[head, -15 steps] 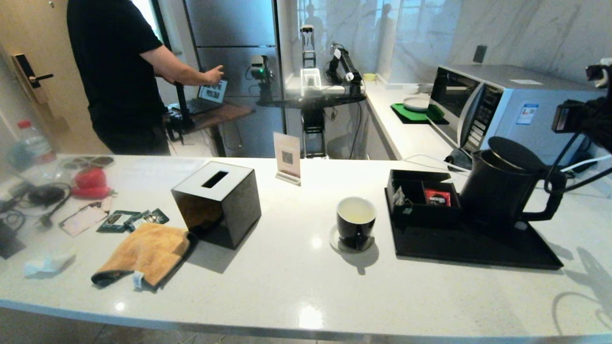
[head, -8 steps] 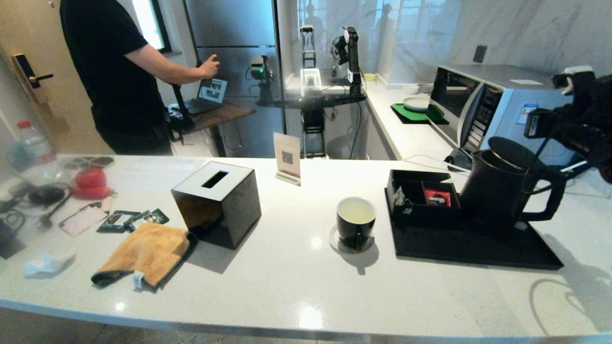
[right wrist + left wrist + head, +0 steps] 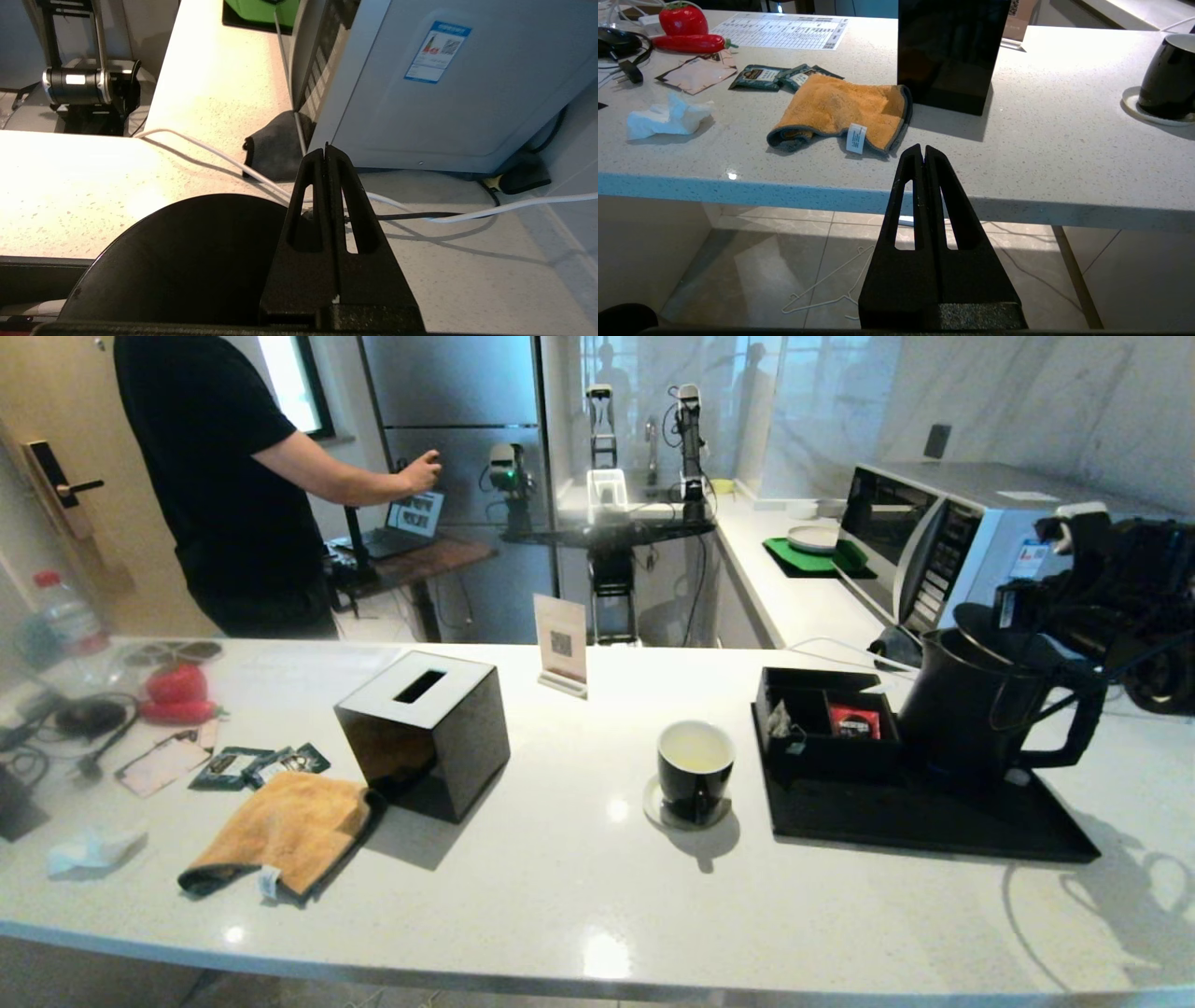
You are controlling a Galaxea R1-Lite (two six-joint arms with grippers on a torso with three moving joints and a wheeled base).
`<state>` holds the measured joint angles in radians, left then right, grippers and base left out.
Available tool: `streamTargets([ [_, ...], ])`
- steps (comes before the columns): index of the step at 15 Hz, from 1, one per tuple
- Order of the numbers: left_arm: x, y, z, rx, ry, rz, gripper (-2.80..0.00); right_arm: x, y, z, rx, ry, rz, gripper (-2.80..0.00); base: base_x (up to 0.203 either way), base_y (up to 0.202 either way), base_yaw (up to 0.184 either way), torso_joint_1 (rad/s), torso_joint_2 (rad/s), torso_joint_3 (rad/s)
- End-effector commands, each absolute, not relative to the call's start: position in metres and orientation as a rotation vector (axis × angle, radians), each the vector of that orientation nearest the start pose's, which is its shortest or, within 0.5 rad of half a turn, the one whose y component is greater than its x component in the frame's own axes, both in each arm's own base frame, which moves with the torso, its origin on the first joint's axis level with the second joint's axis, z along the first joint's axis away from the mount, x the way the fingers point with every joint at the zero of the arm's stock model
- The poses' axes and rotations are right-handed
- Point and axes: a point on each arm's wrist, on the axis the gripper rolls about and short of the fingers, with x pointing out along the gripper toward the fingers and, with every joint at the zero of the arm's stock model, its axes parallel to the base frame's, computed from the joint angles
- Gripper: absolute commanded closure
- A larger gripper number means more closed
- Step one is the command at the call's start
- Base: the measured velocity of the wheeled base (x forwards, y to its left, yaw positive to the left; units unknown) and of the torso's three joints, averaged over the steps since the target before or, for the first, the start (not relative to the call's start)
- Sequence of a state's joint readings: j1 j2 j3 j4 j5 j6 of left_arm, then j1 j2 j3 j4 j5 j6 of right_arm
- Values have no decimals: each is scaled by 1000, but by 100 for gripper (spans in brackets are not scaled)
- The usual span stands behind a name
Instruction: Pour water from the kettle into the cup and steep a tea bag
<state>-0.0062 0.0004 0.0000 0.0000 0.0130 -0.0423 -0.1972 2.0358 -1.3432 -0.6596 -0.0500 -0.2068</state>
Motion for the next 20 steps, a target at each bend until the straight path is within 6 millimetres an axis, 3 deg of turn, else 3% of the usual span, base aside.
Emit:
streamTargets([
  [1,-23,0,76,-43,1,8,0,418,-85,200,-204,77,-242,0,0,0,0,0,0,0],
  [11,-23,0,76,-43,1,8,0,427,-77,183,-204,113,-218,0,0,0,0,0,0,0],
  [20,-23,0,76,-43,1,8,0,428,-72,181,-210,116,-205,0,0,0,0,0,0,0],
])
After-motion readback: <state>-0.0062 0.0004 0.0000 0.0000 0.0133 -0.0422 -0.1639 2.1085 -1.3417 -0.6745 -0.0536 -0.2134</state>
